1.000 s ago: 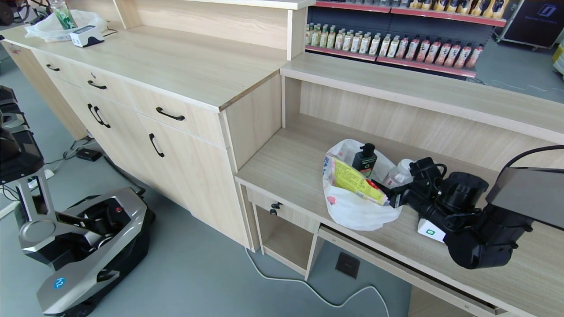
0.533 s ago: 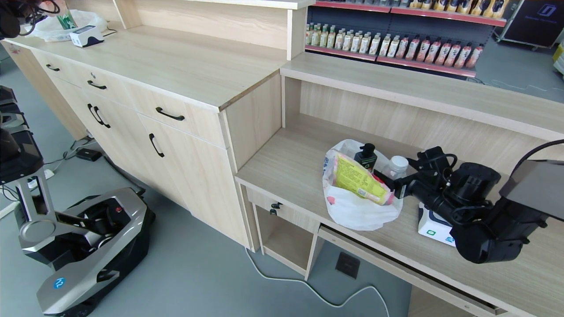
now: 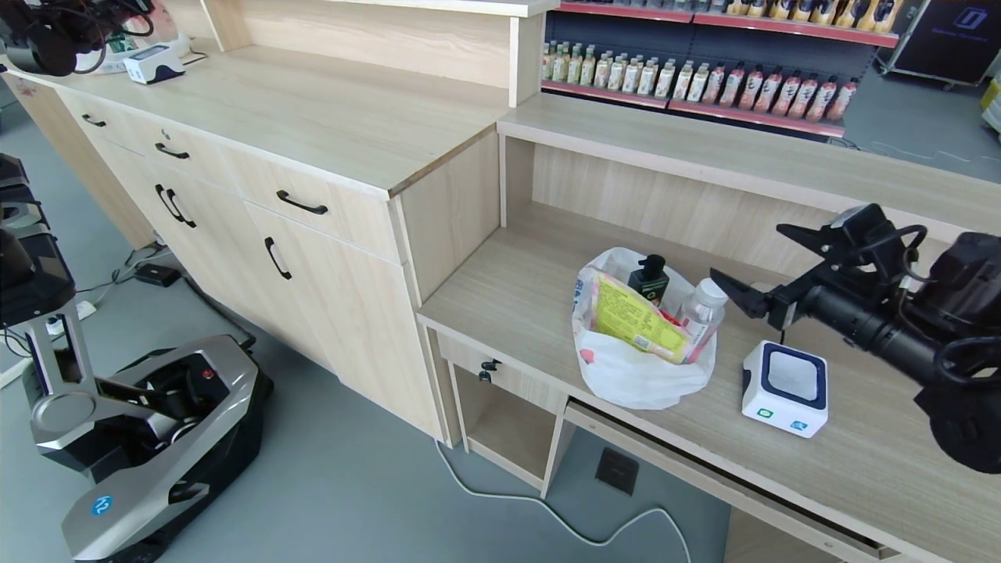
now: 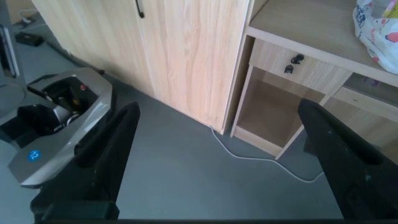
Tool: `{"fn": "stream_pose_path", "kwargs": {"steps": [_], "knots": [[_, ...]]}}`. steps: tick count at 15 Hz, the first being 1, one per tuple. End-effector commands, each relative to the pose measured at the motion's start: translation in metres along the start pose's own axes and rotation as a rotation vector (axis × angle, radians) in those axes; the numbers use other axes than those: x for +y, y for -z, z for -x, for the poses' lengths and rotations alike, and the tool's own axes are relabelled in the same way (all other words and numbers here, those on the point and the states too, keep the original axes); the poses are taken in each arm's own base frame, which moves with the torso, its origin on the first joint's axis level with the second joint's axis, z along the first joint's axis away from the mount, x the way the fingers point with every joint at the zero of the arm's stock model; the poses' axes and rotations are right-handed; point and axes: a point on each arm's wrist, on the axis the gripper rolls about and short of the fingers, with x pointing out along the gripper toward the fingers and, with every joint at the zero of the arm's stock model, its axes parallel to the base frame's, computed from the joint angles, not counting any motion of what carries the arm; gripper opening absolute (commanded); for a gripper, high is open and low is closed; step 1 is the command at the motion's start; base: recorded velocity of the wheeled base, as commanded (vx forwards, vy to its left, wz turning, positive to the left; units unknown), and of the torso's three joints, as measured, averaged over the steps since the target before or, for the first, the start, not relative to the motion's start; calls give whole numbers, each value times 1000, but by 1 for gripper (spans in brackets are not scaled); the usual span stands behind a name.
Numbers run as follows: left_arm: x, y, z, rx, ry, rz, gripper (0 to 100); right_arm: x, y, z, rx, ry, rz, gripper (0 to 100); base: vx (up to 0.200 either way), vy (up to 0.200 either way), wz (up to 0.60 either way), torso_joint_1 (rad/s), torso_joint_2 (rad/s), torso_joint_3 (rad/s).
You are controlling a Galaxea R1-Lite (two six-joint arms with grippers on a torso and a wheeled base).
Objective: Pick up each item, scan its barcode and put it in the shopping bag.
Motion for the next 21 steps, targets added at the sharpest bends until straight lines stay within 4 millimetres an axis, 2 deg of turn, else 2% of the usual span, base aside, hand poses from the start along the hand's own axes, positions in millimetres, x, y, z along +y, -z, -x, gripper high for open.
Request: {"fn": "stream_pose_path", "kwargs": {"steps": [1, 4, 7, 8, 10, 12, 15, 16, 18, 20, 21], "knots": [[0, 0, 0, 0, 1, 0, 100, -27, -43, 38, -73, 71, 173, 100, 0, 0, -600, 2, 2, 7], [0, 0, 0, 0, 0, 0, 100, -42, -70, 44, -92, 111, 205, 100, 0, 0, -600, -1, -2, 4], [0, 0, 0, 0, 0, 0, 100, -51, -88, 49, -62, 134, 196, 100, 0, 0, -600, 2, 1, 2], [0, 0, 0, 0, 0, 0, 100, -56, -95, 52, 19, 252, 171, 100, 0, 0, -600, -2, -2, 2], [0, 0, 0, 0, 0, 0, 100, -58, -101, 58, 115, 355, 104, 100, 0, 0, -600, 5, 0, 2], [0, 0, 0, 0, 0, 0, 100, -63, -103, 78, 257, 465, 28, 100, 0, 0, -600, 5, 5, 5], [0, 0, 0, 0, 0, 0, 100, -63, -100, 104, 358, 546, -51, 100, 0, 0, -600, 1, 2, 2], [0, 0, 0, 0, 1, 0, 100, -58, -99, 116, 356, 566, -80, 100, 0, 0, -600, 2, 7, 2], [0, 0, 0, 0, 0, 0, 100, -30, -79, 146, 401, 584, -152, 100, 0, 0, 0, -100, 212, 151], [0, 0, 0, 0, 0, 0, 100, 18, -53, 189, 469, 564, -194, 100, 0, 0, 0, -27, 75, 44], [0, 0, 0, 0, 0, 0, 100, 56, -33, 222, 503, 550, -200, 100, 0, 0, 0, 0, 0, 0]]}}
